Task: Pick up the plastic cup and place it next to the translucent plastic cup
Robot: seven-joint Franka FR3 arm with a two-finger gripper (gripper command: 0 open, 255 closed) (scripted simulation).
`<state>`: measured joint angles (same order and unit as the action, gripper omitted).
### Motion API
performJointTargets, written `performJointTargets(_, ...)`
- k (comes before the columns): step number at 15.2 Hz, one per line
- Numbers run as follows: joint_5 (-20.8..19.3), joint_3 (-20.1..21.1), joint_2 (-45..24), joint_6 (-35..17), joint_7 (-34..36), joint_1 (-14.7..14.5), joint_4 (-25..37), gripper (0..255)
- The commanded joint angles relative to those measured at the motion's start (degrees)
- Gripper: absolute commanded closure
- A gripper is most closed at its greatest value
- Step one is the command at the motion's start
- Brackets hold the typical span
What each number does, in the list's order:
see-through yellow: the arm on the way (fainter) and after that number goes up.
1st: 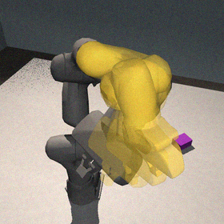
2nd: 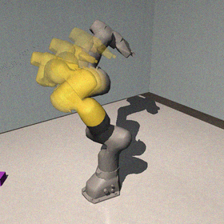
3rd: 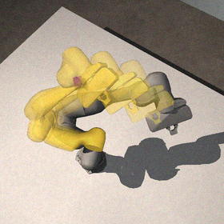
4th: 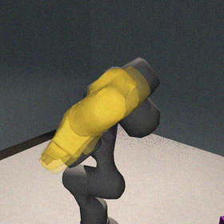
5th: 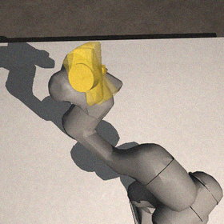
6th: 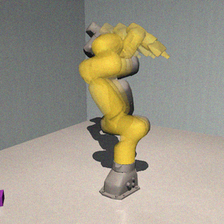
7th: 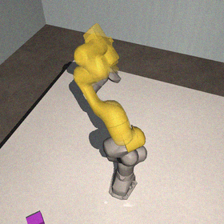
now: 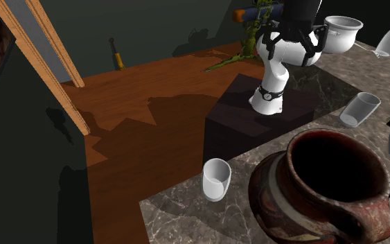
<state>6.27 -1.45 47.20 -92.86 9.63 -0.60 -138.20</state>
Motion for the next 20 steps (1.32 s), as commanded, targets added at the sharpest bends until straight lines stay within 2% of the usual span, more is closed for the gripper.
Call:
performJointTargets(1, 0.0, 0.0, 0.0, 0.0, 0.0, 0.0, 0.0, 0)
performJointTargets(10, -2.76, 0.06, -18.48, -13.8, -1.21, 1.04, 4.32, 0)
performJointTargets(20, -6.09, -0.21, -40.4, -23.65, -1.07, 2.23, 16.16, 0)
